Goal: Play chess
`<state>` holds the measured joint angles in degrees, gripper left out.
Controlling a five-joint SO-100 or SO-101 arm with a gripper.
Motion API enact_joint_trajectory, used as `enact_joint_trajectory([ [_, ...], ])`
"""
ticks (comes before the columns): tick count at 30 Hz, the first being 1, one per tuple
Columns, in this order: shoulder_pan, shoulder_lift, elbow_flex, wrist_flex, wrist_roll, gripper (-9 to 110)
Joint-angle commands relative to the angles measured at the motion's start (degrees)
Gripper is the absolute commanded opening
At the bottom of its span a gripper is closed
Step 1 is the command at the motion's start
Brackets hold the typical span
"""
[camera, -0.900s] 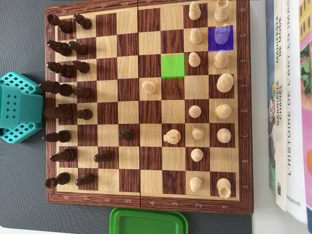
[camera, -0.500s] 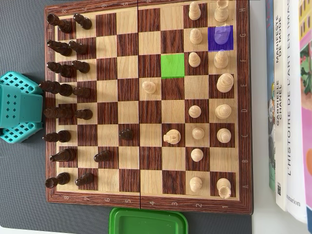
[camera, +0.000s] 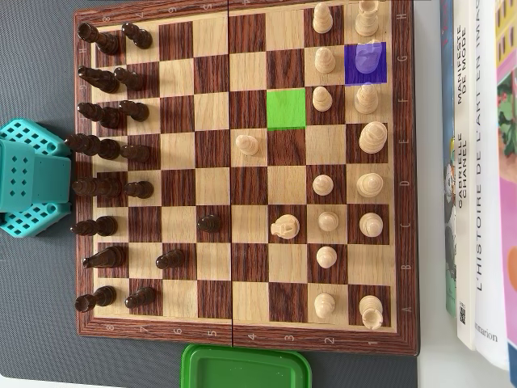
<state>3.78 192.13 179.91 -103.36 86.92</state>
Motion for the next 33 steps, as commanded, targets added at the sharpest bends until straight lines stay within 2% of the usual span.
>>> enact_joint_trajectory([
  [1,-0.35,-0.44,1.14,0.0,-0.09,11],
  [19,0.18,-0.53,0.18,1.23,-0.26,11],
  [33,0.26,-0.44,-8.7,23.91,-0.26,11],
])
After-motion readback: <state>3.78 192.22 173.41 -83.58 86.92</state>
